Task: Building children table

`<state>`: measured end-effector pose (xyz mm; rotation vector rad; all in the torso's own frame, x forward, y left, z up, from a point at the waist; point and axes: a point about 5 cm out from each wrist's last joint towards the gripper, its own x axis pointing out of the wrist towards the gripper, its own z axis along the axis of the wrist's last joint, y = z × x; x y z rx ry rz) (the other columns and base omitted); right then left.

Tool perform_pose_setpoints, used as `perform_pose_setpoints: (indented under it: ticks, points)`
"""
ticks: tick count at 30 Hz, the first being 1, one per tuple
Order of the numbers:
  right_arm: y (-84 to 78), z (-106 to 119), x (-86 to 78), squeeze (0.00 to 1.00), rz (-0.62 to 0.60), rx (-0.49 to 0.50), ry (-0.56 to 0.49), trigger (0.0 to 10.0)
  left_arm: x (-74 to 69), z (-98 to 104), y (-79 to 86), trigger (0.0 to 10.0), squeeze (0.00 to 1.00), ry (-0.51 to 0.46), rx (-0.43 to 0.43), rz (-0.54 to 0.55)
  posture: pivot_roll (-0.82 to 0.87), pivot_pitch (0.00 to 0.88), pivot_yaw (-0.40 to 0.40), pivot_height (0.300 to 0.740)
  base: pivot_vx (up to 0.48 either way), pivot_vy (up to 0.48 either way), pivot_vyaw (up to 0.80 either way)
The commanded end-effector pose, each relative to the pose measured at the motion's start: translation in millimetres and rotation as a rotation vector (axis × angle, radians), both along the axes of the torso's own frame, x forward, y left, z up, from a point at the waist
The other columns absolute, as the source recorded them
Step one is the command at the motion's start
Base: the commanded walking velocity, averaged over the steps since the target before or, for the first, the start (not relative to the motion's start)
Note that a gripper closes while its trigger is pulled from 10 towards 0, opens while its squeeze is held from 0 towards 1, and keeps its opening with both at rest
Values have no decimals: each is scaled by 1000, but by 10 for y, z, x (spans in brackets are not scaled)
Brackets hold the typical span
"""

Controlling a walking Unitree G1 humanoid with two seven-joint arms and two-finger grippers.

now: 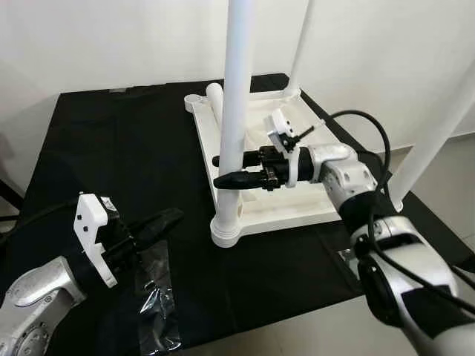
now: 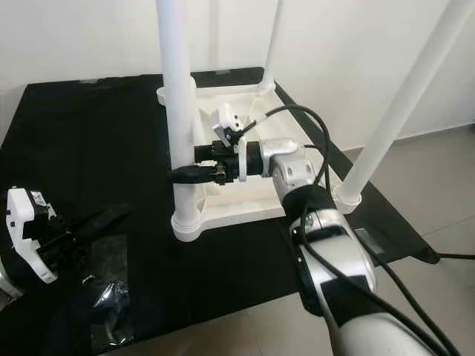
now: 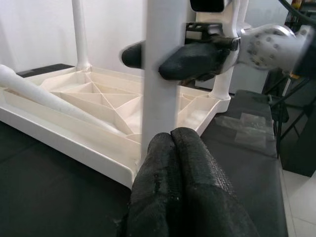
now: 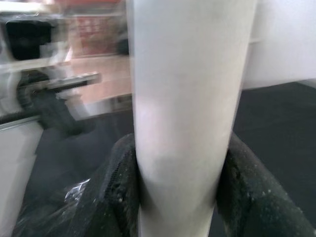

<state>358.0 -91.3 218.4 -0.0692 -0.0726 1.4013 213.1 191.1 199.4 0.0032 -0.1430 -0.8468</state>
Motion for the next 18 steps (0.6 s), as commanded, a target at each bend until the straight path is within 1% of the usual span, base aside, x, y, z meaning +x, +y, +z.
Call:
perform_pose_setpoints:
  ticks: [1, 3, 4, 5, 7, 8, 9, 10, 11, 12, 14, 15, 16, 17, 18]
  points:
    - [267, -605, -187, 0, -456, 5, 147, 0, -30, 35, -3, 10000, 0, -8, -8, -11, 92, 119, -53, 740, 0, 0, 0]
    - [267, -605, -187, 0, -456, 5, 147, 0, -30, 35, -3, 10000, 0, -8, -8, -11, 92, 119, -53, 740, 0, 0, 0]
    - [404, -793, -401, 0, -646, 43, 227, 0, -32, 44, 15, 10000, 0, -7, -6, -11, 83, 124, -42, 740, 0, 0, 0]
    - [557, -901, -618, 0, -707, 56, 286, 0, -28, 48, 25, 10000, 0, -5, -3, -14, 85, 125, -44, 740, 0, 0, 0]
    - [557, -901, -618, 0, -707, 56, 286, 0, -28, 48, 25, 10000, 0, -5, -3, -14, 85, 125, -44, 740, 0, 0, 0]
    - [729, -905, -720, 0, -641, 12, 240, 0, -19, 48, 26, 10000, 0, -4, 1, -19, 90, 123, -51, 740, 0, 0, 0]
    - [812, -875, -726, 0, -596, 3, 195, 0, -12, 48, 22, 10000, 0, -3, 3, -21, 90, 116, -51, 740, 0, 0, 0]
    - [854, -864, -708, 0, -570, -8, 172, 0, -10, 46, 17, 10000, 0, -2, 3, -21, 97, 118, -61, 740, 0, 0, 0]
    - [854, -864, -708, 0, -570, -8, 172, 0, -10, 46, 17, 10000, 0, -2, 3, -21, 97, 118, -61, 740, 0, 0, 0]
    - [862, -903, -669, 0, -588, -28, 186, 0, -21, 47, 17, 10000, 0, -4, 4, -15, 107, 122, -68, 740, 0, 0, 0]
    - [866, -925, -671, 0, -589, -37, 197, 0, -26, 47, 18, 10000, 0, -5, 4, -12, 107, 122, -68, 740, 0, 0, 0]
    - [856, -936, -668, 0, -601, -40, 204, 10000, -32, 45, 22, 10000, 0, -5, 4, -9, 105, 121, -64, 740, 0, 0, 0]
    - [856, -936, -668, 0, -601, -40, 204, 10000, -32, 45, 22, 10000, 0, -5, 4, -9, 105, 121, -64, 740, 0, 0, 0]
    - [848, -917, -670, 0, -579, -16, 221, 10000, -34, 43, 25, 10000, 0, -5, 4, -7, 103, 122, -59, 740, 0, 0, 0]
    - [816, -833, -637, 1000, -545, 35, 230, 10000, -28, 39, 27, 10000, 0, -4, 5, -9, 99, 116, -54, 740, 0, 0, 0]
